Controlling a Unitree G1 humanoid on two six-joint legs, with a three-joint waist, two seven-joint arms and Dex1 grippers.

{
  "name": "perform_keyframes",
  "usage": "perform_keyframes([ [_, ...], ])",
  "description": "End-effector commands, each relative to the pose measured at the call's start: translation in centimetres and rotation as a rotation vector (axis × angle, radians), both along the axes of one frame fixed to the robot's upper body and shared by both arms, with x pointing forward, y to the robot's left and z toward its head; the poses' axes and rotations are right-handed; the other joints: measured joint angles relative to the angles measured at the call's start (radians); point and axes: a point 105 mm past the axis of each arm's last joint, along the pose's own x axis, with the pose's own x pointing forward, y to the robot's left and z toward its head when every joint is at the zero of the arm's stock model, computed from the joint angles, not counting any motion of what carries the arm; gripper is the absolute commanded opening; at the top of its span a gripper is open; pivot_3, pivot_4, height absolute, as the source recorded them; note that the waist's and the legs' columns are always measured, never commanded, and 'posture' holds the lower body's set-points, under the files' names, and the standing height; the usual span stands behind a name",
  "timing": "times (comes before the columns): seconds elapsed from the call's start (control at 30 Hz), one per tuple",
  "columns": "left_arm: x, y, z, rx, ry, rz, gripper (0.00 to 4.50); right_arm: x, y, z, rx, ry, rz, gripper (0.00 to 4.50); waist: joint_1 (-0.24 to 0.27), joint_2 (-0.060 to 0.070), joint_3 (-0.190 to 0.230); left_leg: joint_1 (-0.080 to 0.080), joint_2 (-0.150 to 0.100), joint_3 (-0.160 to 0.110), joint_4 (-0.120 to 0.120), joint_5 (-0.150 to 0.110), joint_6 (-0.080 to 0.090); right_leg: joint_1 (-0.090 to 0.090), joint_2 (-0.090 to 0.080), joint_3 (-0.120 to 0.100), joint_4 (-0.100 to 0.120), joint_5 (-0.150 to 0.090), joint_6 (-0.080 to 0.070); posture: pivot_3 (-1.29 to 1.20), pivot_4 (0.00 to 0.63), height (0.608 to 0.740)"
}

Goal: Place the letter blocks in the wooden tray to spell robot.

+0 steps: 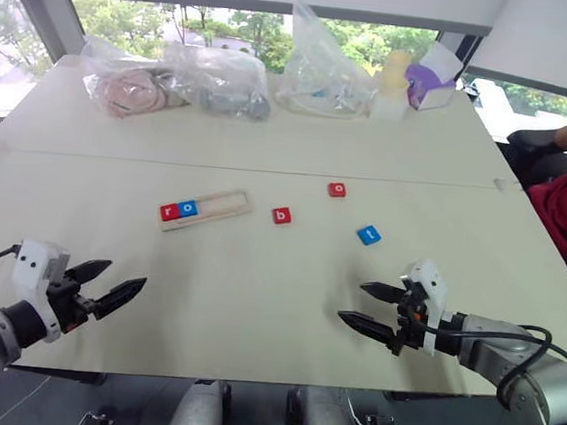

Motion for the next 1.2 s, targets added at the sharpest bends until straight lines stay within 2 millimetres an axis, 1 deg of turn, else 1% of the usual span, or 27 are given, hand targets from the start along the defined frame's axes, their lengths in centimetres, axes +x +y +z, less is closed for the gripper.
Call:
perform_keyframes([
  [0.03, 0.0, -0.1, 1.0, 0.009, -0.045, -0.006, 4.5, -0.1, 0.6, 0.9, 0.006, -0.045, 0.029, 4.44, 0.0, 0.0, 0.0, 0.0, 0.0, 0.0, 0.0, 0.0, 0.0, 0.0, 0.0, 0.0, 0.0, 0.0, 0.0, 0.0, 0.15, 0.74],
  [0.37, 0.0, 0.3, 0.9, 0.008, -0.042, 0.003, 4.5, 0.0, 0.5, 0.8, 0.003, -0.049, 0.024, 4.44, -0.001, 0.0, 0.0, 0.0, 0.0, 0.0, 0.0, 0.0, 0.0, 0.0, 0.0, 0.0, 0.0, 0.0, 0.0, 0.0, 0.15, 0.74],
  [0.47, 0.2, 0.9, 0.5, 0.029, -0.017, 0.029, 4.5, 0.3, 0.4, 0.8, -0.001, -0.052, 0.014, 4.44, -0.001, 0.0, 0.0, 0.0, 0.0, 0.0, 0.0, 0.0, 0.0, 0.0, 0.0, 0.0, 0.0, 0.0, 0.0, 0.0, 0.15, 0.74],
  [0.57, 0.4, 0.8, 1.2, 0.0, -0.048, 0.013, 4.5, 0.4, 0.1, 0.2, -0.033, -0.022, 0.009, 4.44, -0.001, 0.0, 0.0, 0.0, 0.0, 0.0, 0.0, 0.0, 0.0, 0.0, 0.0, 0.0, 0.0, 0.0, 0.0, 0.0, 0.15, 0.74],
  [0.67, 0.5, 0.8, 1.6, -0.047, -0.07, 0.016, 4.5, 0.6, 0.0, 0.6, -0.023, -0.027, 0.019, 4.44, -0.001, 0.0, 0.0, 0.0, 0.0, 0.0, 0.0, 0.0, 0.0, 0.0, 0.0, 0.0, 0.0, 0.0, 0.0, 0.0, 0.15, 0.74],
  [0.77, 0.5, 1.5, 0.5, 0.025, -0.038, 0.03, 4.5, 1.4, -0.6, 0.8, -0.048, -0.053, -0.019, 4.44, -0.002, 0.0, 0.0, 0.0, 0.0, 0.0, 0.0, 0.0, 0.0, 0.0, 0.0, 0.0, 0.0, 0.0, 0.0, 0.0, 0.15, 0.74],
  [0.8, 0.8, 1.8, 0.5, 0.049, -0.04, 0.028, 4.5, 1.4, -0.5, 1.0, -0.042, -0.055, -0.019, 4.44, -0.001, 0.0, 0.0, 0.0, 0.0, 0.0, 0.0, 0.0, 0.0, 0.0, 0.0, 0.0, 0.0, 0.0, 0.0, 0.0, 0.15, 0.74],
  [0.87, 1.7, 2.5, 1.2, 0.091, -0.064, 0.016, 4.5, 1.4, 0.4, 1.7, -0.007, -0.063, 0.001, 4.44, -0.001, 0.0, 0.0, 0.0, 0.0, 0.0, 0.0, 0.0, 0.0, 0.0, 0.001, 0.0, 0.0, 0.0, 0.0, 0.0, 0.15, 0.74],
  [0.97, 4.0, 3.4, 2.0, 0.182, -0.08, -0.063, 4.5, 1.4, 3.4, 3.6, 0.089, -0.085, 0.084, 4.44, 0.002, 0.0, 0.0, 0.0, 0.0, -0.001, 0.0, 0.0, 0.0, 0.0, 0.002, -0.001, 0.0, 0.001, -0.001, 0.0, 0.15, 0.74],
  [1.0, 5.0, 3.5, 2.2, 0.21, -0.083, -0.1, 4.5, 1.3, 4.4, 3.8, 0.089, -0.091, 0.126, 4.44, 0.001, 0.0, 0.0, 0.0, 0.0, -0.001, 0.001, 0.0, 0.0, -0.001, 0.002, -0.001, 0.0, 0.002, -0.003, 0.0, 0.15, 0.74],
  [1.03, 5.6, 3.5, 2.4, 0.228, -0.085, -0.125, 4.5, 1.2, 5.0, 3.9, 0.083, -0.094, 0.151, 4.44, 0.001, 0.0, 0.0, 0.0, 0.0, -0.001, 0.0, 0.0, 0.0, -0.001, 0.002, -0.001, 0.0, 0.002, -0.003, 0.0, 0.15, 0.74],
  [1.17, 9.5, 2.3, 3.3, 0.291, -0.112, -0.287, 4.5, 1.8, 8.2, 3.9, 0.051, -0.153, 0.226, 4.44, 0.002, 0.0, 0.0, -0.001, -0.001, 0.001, -0.001, 0.0, 0.0, -0.001, 0.001, -0.001, -0.001, 0.001, -0.001, 0.0, 0.15, 0.74],
  [1.2, 10.2, 1.9, 3.3, 0.298, -0.109, -0.325, 4.5, 1.9, 9.0, 3.9, 0.057, -0.161, 0.231, 4.44, 0.001, -0.001, 0.0, -0.002, -0.001, 0.001, 0.0, 0.0, 0.0, -0.002, 0.001, -0.001, -0.001, 0.002, -0.001, 0.0, 0.15, 0.74],
])
